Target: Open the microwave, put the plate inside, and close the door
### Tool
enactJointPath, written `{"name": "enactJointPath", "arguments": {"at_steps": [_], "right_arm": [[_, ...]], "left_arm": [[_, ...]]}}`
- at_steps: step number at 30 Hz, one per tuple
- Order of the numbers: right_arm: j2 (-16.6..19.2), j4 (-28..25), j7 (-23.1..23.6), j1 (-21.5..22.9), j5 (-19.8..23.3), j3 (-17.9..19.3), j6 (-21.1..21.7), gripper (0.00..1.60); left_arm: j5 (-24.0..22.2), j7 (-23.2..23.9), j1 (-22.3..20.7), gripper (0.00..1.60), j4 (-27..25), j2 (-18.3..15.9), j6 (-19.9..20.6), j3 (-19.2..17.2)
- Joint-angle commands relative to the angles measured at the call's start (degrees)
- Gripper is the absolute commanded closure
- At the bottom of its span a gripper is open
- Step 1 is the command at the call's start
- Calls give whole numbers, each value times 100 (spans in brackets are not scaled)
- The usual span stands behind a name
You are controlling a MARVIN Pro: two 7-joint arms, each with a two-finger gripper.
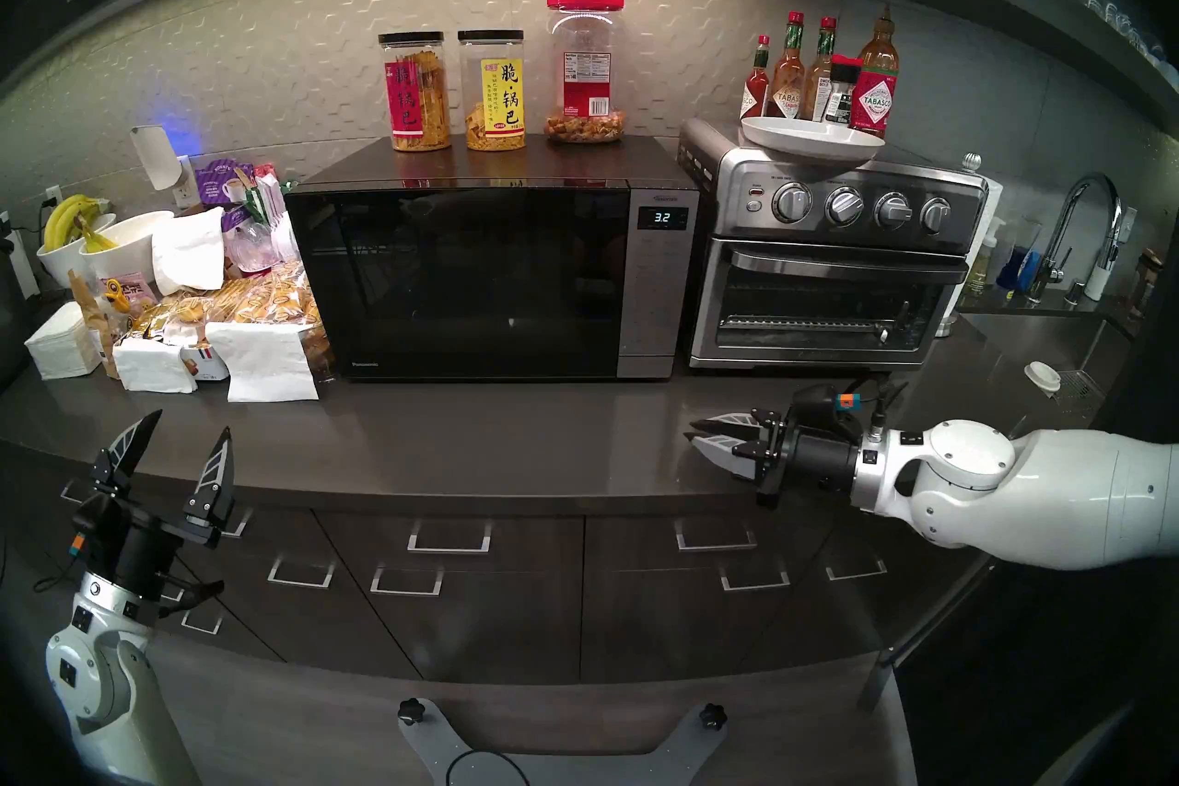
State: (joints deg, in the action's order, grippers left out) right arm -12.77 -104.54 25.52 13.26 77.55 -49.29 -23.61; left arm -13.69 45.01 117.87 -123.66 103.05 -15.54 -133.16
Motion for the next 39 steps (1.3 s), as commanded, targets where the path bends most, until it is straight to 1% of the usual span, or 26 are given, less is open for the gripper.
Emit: {"name": "enactJointPath", "arguments": {"at_steps": [1,6,8,9,12,13,16,17,25,33,39], "right_arm": [[-417,0,-339,54,160,152,161,82],[-685,55,-623,12,252,196,339,94],[-790,89,-729,-9,295,216,395,104],[-832,102,-770,-19,307,223,410,112],[-943,127,-915,-53,335,240,460,124],[-974,133,-954,-62,341,244,471,134],[-1073,161,-1098,-107,365,258,487,151],[-1101,171,-1136,-121,371,263,484,160],[-1319,247,-1589,-234,414,309,486,160],[-1493,348,-1885,-361,514,392,408,160],[-1630,461,-2025,-455,631,463,383,160]], "left_arm": [[-10,2,-1,0,-87,3,-6,0],[-10,2,-1,0,-87,3,-6,0],[-10,2,-1,0,-88,3,-6,0],[-10,2,-1,0,-88,3,-6,0],[-10,2,0,0,-88,3,-5,0],[-10,2,0,0,-89,3,-5,0],[-10,2,0,0,-89,3,-5,0],[-10,2,0,0,-89,3,-5,0],[-9,2,0,0,-89,3,-4,0],[-9,2,0,0,-90,3,-4,0],[-9,2,0,0,-90,4,-4,0]]}}
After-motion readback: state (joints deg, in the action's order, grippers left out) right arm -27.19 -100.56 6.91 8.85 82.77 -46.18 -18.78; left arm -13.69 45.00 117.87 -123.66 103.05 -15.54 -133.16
